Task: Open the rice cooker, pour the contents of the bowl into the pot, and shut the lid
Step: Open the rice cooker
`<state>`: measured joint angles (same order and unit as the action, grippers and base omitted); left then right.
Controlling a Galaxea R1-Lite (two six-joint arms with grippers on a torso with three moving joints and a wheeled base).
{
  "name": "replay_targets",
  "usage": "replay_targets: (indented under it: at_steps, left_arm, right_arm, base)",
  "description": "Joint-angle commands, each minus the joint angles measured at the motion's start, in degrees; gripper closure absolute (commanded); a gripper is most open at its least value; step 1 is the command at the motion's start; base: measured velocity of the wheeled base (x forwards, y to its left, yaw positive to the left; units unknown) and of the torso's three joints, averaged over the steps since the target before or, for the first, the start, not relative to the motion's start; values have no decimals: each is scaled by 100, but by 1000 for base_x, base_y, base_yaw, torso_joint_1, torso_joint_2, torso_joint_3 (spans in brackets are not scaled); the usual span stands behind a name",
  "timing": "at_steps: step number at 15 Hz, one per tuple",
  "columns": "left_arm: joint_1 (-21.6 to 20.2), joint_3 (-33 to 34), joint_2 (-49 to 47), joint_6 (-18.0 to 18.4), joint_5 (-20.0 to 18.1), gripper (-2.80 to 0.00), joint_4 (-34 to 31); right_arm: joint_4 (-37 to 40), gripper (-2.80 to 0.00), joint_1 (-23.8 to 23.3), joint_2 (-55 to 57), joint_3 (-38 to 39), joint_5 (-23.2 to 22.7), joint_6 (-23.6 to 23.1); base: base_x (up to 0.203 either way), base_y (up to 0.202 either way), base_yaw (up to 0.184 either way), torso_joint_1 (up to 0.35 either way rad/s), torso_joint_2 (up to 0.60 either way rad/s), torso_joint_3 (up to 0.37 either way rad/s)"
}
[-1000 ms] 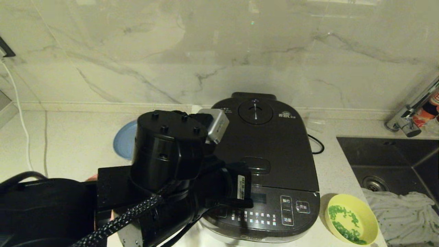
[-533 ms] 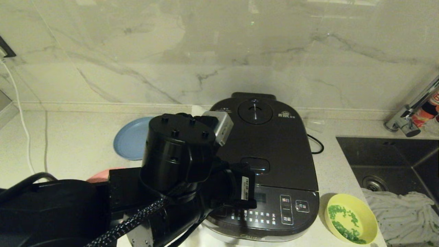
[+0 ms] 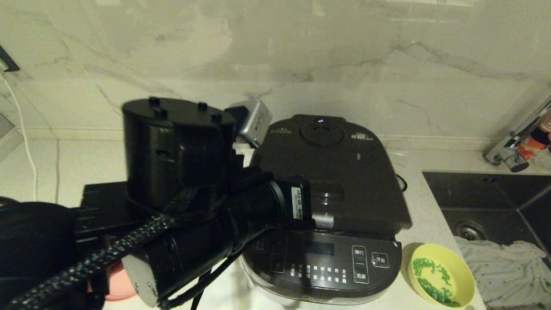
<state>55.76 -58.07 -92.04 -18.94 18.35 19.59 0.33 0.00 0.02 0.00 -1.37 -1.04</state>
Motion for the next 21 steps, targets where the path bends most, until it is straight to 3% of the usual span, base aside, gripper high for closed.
replay_targets:
  at_steps: [1,8,13,14,17,21]
  left_arm:
    - [-3,-214,466,-13,-4,0,20]
    - [-37,-361,1046,21,10,0,-7]
    - [-37,-275,1991,182,-41,0,-257]
    - [-31,-171,2216,229,-101,0,-489]
    - [-21,363,2445,261,-994,0,-1202]
    - [-7,492,1638,430,-1153,0,-1143]
  right_arm:
    - [2,0,0,-2,0,-4,-2]
    - [2,0,0,-2,0,-4,-2]
    - [2,0,0,-2,0,-4,-2]
    - [2,0,0,-2,0,-4,-2]
    - [2,0,0,-2,0,-4,-2]
    - [2,0,0,-2,0,-4,-2]
  base:
    - [0,0,0,0,0,0]
    - [0,0,0,0,0,0]
    - [0,0,0,0,0,0]
    - [0,0,0,0,0,0]
    - [0,0,0,0,0,0]
    - [0,0,0,0,0,0]
